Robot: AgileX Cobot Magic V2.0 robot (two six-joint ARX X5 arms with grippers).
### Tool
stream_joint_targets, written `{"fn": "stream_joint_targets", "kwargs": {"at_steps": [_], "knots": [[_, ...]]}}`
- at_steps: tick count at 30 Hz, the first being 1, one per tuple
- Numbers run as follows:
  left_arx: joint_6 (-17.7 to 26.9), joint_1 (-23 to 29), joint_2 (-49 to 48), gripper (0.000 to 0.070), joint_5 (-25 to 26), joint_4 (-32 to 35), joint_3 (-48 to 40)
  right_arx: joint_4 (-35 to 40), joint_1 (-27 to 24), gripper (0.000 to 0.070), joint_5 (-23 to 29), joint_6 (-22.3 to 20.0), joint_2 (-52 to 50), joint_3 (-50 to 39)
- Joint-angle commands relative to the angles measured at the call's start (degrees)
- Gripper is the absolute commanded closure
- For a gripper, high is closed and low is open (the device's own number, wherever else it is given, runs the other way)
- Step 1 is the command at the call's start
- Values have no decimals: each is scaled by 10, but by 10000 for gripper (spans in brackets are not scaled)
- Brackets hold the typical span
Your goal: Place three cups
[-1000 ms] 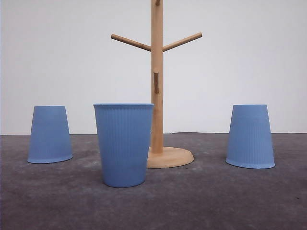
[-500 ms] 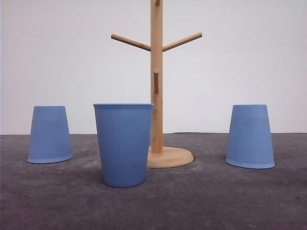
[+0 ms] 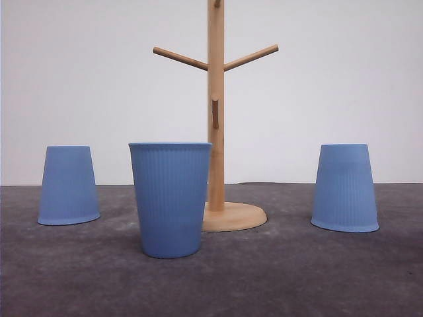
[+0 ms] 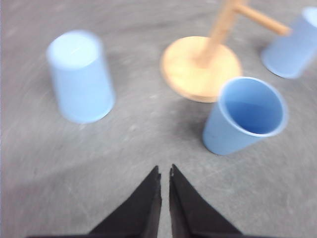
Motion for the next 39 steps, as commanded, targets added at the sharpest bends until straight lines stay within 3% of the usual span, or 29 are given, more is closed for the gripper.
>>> {"fn": "stream_joint_targets", "kwargs": {"at_steps": [1, 4, 5, 7, 9, 14, 19, 21, 24, 30, 39], "knots": [[24, -4, 4, 682, -3, 0, 8, 3, 5, 695, 0, -26, 2, 10], [24, -4, 4, 614, -3, -2, 8, 3, 6, 678, 0, -28, 2, 10], [24, -4, 4, 519, -3, -2, 8, 3, 6, 627, 0, -29, 2, 10], [21, -4, 4, 273, -3, -2, 8, 3, 6, 455, 0, -29, 2, 10], [15, -4, 4, 171, -3, -2, 8, 3, 6, 320, 0, -29, 2, 10], [-30, -4, 6, 172, -7, 0, 8, 3, 6, 295, 0, -28, 2, 10], [-99, -3, 38, 171, -52, 13, 8, 3, 6, 295, 0, -28, 2, 10], [-102, -3, 67, 168, -54, 31, 8, 3, 6, 295, 0, -27, 2, 10], [-101, 1, 115, 102, -54, 83, 8, 3, 6, 295, 0, -27, 2, 10], [-127, 29, 219, 101, -55, 188, 10, 3, 6, 295, 0, -27, 2, 10], [-140, 69, 385, 100, -30, 209, 69, 3, 6, 295, 0, -27, 2, 10]]}}
